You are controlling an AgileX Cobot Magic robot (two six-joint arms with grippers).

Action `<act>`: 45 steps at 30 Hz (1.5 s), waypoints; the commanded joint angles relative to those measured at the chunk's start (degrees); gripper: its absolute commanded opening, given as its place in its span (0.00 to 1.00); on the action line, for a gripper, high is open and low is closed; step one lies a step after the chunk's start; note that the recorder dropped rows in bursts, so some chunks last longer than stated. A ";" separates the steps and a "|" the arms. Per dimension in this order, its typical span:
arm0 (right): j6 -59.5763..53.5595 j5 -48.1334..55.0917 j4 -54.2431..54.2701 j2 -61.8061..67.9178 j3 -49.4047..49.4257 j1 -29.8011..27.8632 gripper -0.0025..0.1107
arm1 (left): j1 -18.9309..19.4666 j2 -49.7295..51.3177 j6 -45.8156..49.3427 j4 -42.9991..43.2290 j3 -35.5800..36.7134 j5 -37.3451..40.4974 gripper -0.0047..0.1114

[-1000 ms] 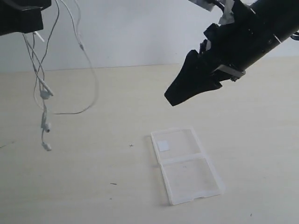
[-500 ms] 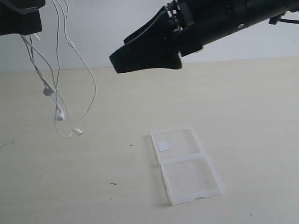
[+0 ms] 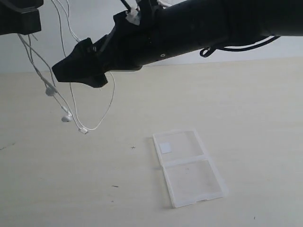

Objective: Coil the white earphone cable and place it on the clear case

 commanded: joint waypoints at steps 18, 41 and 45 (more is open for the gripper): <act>-18.75 4.66 16.81 3.62 0.01 0.31 0.88 | -0.07 -0.48 -0.21 -0.45 -0.44 -0.79 0.04; -25.71 1.83 22.24 7.87 -0.50 7.89 0.88 | -0.07 -0.48 -0.51 -2.63 -0.44 -2.99 0.04; -25.71 0.40 22.24 7.87 -0.50 8.33 0.88 | -0.07 -0.48 -0.51 -3.38 -0.44 -1.33 0.04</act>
